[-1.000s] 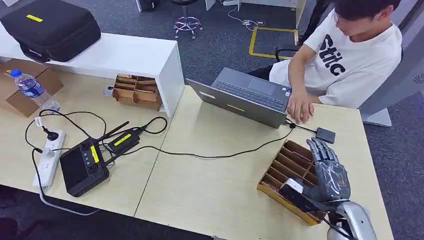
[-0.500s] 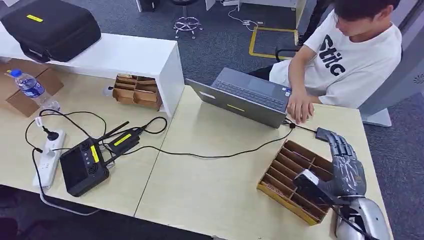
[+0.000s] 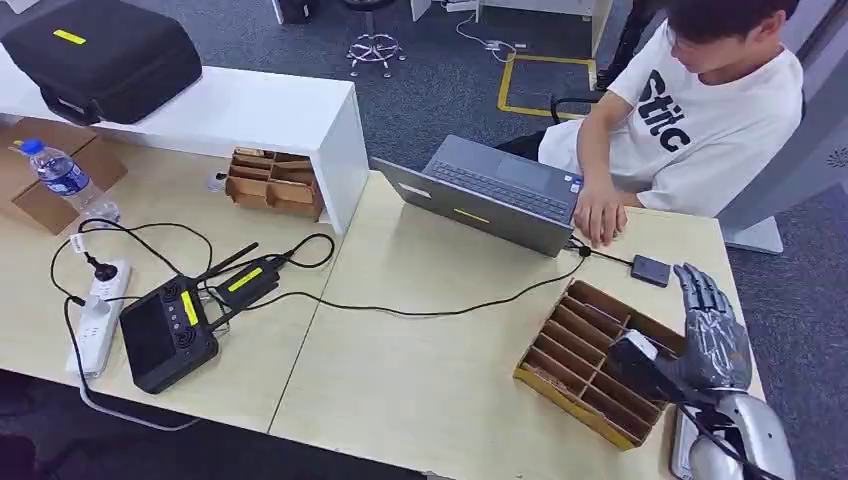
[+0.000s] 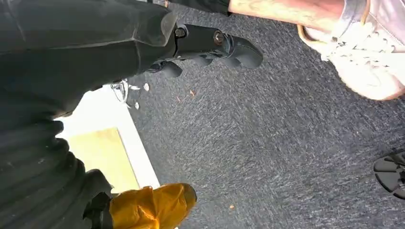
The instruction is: Pass the card to the sensor for recognition and then transmit it.
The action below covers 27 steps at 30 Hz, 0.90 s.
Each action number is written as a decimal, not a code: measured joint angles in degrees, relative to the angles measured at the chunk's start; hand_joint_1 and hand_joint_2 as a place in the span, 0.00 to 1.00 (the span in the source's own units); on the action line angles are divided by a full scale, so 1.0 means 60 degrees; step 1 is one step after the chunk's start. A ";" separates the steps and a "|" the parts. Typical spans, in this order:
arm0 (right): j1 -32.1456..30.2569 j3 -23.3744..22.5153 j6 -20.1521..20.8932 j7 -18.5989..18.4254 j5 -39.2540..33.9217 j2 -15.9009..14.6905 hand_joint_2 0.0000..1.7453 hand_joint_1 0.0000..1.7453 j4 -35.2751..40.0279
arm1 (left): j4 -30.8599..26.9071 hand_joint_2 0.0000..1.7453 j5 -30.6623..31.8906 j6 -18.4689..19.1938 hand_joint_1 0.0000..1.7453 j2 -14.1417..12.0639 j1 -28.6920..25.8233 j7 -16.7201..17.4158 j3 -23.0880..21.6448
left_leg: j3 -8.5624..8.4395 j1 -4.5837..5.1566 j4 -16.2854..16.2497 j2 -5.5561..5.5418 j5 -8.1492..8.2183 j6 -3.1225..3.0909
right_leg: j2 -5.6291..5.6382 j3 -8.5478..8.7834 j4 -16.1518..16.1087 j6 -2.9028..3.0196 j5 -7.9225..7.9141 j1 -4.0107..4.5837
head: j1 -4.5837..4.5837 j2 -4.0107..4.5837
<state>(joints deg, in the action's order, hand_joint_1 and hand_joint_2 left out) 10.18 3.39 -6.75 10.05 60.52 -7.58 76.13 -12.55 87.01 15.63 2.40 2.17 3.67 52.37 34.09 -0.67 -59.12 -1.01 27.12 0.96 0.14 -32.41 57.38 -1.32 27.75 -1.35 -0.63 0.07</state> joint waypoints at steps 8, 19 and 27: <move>0.0058 -0.0270 0.0004 0.0066 -0.0157 0.0040 1.00 0.00 -0.0175 | 0.0000 1.00 0.0000 -0.0004 0.00 -0.0004 -0.0001 -0.0004 0.0000 | -0.0002 0.0001 -0.0001 -0.0001 0.0000 0.0000 | -0.0001 0.0004 0.0000 0.0000 0.0000 -0.0001 | 0.0000 0.0000; 0.0008 -0.0568 0.0058 0.0459 -0.0488 0.0076 1.00 1.00 -0.0284 | 0.0000 1.00 0.0000 -0.0018 0.00 -0.0004 -0.0002 -0.0004 0.0004 | -0.0004 0.0001 -0.0001 -0.0001 0.0000 0.0000 | -0.0002 0.0005 -0.0001 0.0000 0.0000 -0.0001 | 0.0000 0.0000; -0.0100 -0.0641 0.0095 0.0667 -0.0579 0.0124 1.00 1.00 -0.0284 | 0.0000 1.00 0.0004 -0.0018 0.00 -0.0007 -0.0003 -0.0004 0.0000 | -0.0003 0.0000 -0.0001 -0.0001 0.0000 0.0000 | 0.0000 0.0003 -0.0001 0.0000 0.0000 0.0000 | 0.0000 0.0000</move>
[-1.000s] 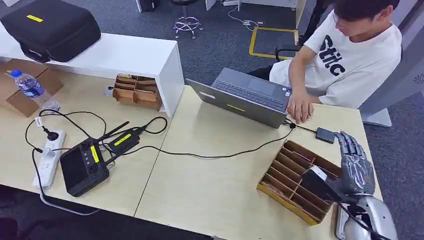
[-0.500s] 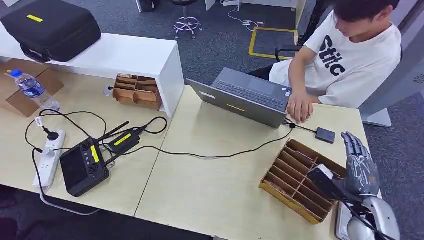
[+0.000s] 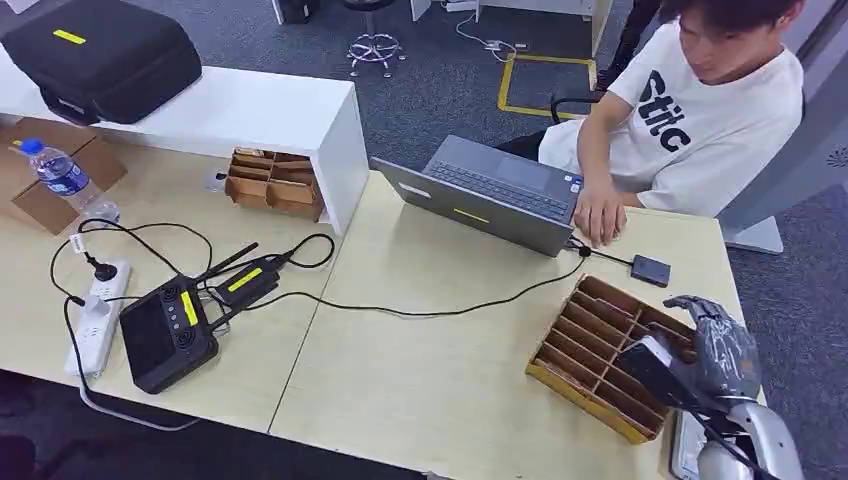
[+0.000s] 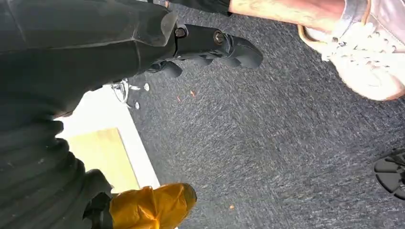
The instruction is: Pass the card to the sensor for recognition and then transmit it.
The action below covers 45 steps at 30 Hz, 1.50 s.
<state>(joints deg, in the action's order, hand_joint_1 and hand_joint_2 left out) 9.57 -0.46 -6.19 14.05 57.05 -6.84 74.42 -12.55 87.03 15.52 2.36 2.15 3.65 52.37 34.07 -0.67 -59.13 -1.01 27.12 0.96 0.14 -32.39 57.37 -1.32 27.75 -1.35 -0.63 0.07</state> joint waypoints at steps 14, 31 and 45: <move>0.0006 -0.0036 -0.0004 0.0029 -0.0011 0.0015 1.00 1.00 0.0011 | 0.0000 1.00 0.0000 0.0000 0.00 0.0000 0.0001 -0.0004 0.0000 | -0.0001 0.0000 0.0000 0.0001 0.0000 0.0000 | 0.0000 0.0002 0.0000 0.0000 0.0000 0.0000 | 0.0000 0.0000; 0.0007 -0.0040 -0.0007 0.0117 -0.0087 0.0022 1.00 1.00 0.0011 | 0.0000 1.00 0.0007 0.0000 0.00 0.0000 0.0000 -0.0025 0.0000 | -0.0004 0.0000 0.0000 0.0001 0.0000 0.0000 | 0.0000 0.0005 0.0000 0.0000 0.0000 0.0000 | 0.0000 0.0000; 0.0337 -0.0025 -0.0098 0.0389 -0.0259 0.0026 1.00 1.00 0.1053 | 0.0000 1.00 0.0033 0.0080 0.00 -0.0004 0.0003 -0.0022 0.0000 | -0.0004 0.0000 0.0000 -0.0002 0.0000 0.0000 | -0.0001 0.0006 0.0001 0.0000 -0.0001 0.0000 | 0.0000 0.0000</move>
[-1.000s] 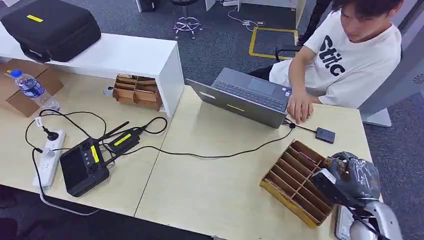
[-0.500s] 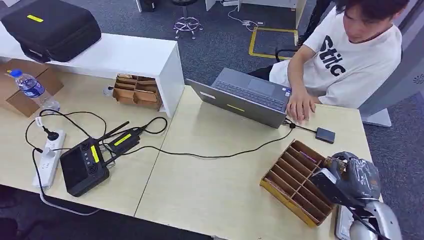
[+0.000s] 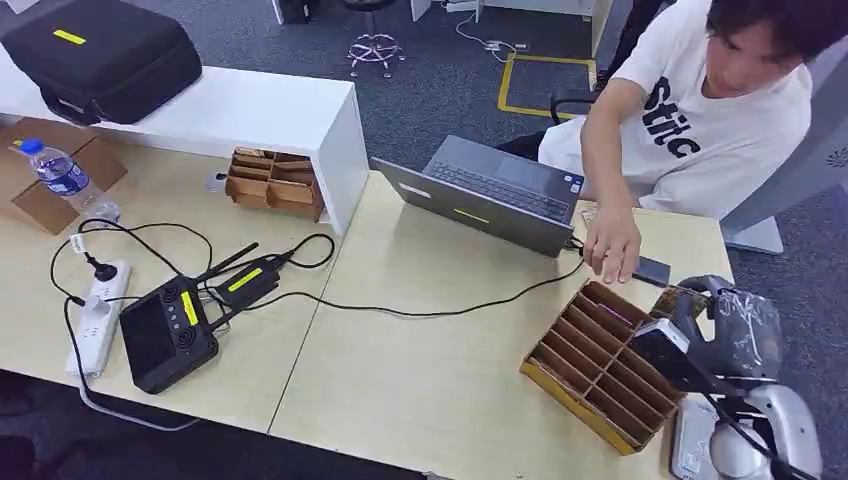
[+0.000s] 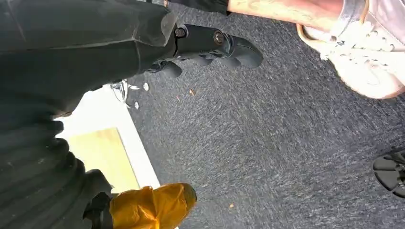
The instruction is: Pass the card to the sensor for recognition and then transmit it.
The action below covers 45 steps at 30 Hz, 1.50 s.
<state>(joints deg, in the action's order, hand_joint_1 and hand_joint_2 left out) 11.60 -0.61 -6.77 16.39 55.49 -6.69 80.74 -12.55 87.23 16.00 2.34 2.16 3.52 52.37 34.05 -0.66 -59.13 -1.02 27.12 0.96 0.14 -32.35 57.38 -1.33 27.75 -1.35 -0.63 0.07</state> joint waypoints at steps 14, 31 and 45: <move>0.0404 0.0408 0.0240 -0.0022 -0.0044 0.0007 1.00 1.00 -0.0047 | 0.0000 1.00 0.0036 0.0058 0.00 -0.0026 0.0024 -0.0004 0.0000 | -0.0001 -0.0001 0.0001 0.0002 -0.0001 0.0001 | 0.0002 0.0000 0.0002 0.0001 -0.0001 0.0001 | 0.0004 0.0000; 0.2599 0.1632 0.0404 -0.0615 0.0350 0.0692 1.00 0.00 -0.2237 | 0.0000 1.00 0.0058 0.0175 0.00 -0.0051 0.0120 -0.0018 0.0000 | 0.0000 -0.0003 0.0001 -0.0004 -0.0009 0.0005 | 0.0004 -0.0001 0.0010 0.0011 -0.0004 0.0003 | 0.0000 0.0000; 0.2115 0.1074 0.0462 -0.0313 -0.1500 0.0758 1.00 0.00 -0.1855 | 0.0000 1.00 0.0051 0.0117 0.00 -0.0051 0.0105 -0.0015 0.0000 | -0.0004 -0.0001 -0.0003 -0.0002 -0.0003 0.0003 | 0.0004 -0.0003 0.0006 0.0013 0.0004 0.0001 | 0.0000 0.0000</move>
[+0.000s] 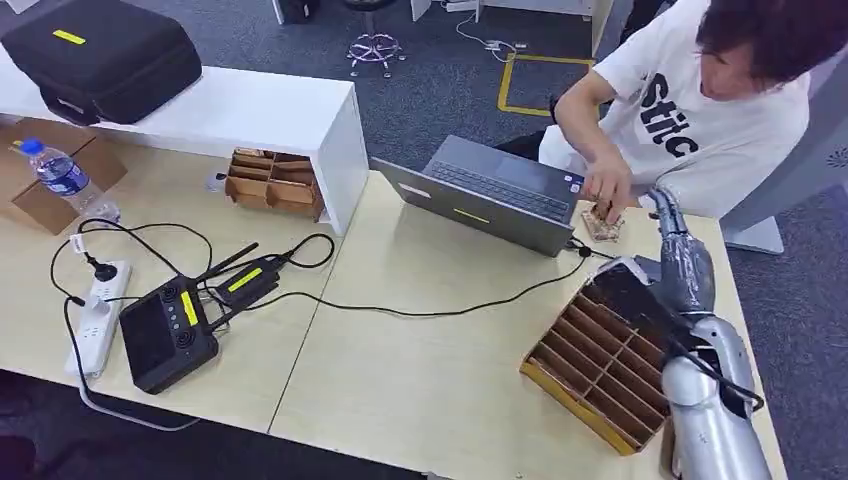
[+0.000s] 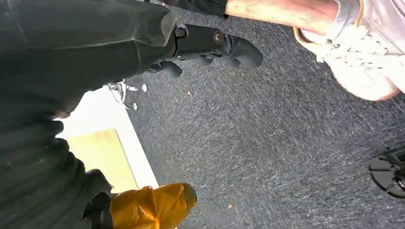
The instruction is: Pass the card to the sensor for recognition and then transmit it.
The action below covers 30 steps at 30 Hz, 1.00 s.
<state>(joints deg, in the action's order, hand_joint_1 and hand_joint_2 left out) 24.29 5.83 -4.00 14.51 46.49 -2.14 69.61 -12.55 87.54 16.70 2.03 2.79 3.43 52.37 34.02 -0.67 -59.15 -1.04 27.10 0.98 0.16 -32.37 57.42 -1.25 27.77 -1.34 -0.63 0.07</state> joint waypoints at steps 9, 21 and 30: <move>-0.0265 -0.0681 0.0135 0.0113 -0.0274 -0.0084 1.00 0.00 0.0325 | 0.0000 1.00 0.0000 -0.0011 0.00 0.0000 -0.0016 0.0000 0.0000 | -0.0001 0.0000 0.0000 0.0009 0.0001 0.0000 | 0.0007 -0.0002 0.0000 0.0000 0.0000 0.0000 | 0.0000 0.0000; -0.0896 -0.2850 0.0354 0.0328 -0.1957 -0.0503 1.00 0.00 0.0926 | 0.0000 1.00 -0.0029 -0.0124 0.00 -0.0004 -0.0099 0.0029 0.0000 | 0.0002 0.0008 -0.0006 -0.0002 0.0011 -0.0014 | -0.0004 0.0000 -0.0011 -0.0002 0.0001 -0.0008 | 0.0000 0.0000; -0.1908 -0.6213 0.0259 0.0499 -0.2334 -0.0976 1.00 0.00 0.1105 | 0.0000 1.00 -0.0044 -0.0208 0.00 -0.0004 -0.0126 0.0142 0.0109 | 0.0002 0.0008 -0.0008 -0.0011 0.0019 -0.0018 | -0.0014 -0.0002 -0.0014 -0.0014 0.0010 -0.0009 | -0.0004 0.0000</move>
<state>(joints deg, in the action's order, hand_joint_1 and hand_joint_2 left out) 12.84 -31.45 -2.45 17.51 32.49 -8.00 76.24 -12.55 87.27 15.45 2.01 2.03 4.28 53.02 34.03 -0.62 -59.20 -1.10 27.22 0.87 0.07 -32.38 57.33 -1.33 27.83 -1.39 -0.66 0.07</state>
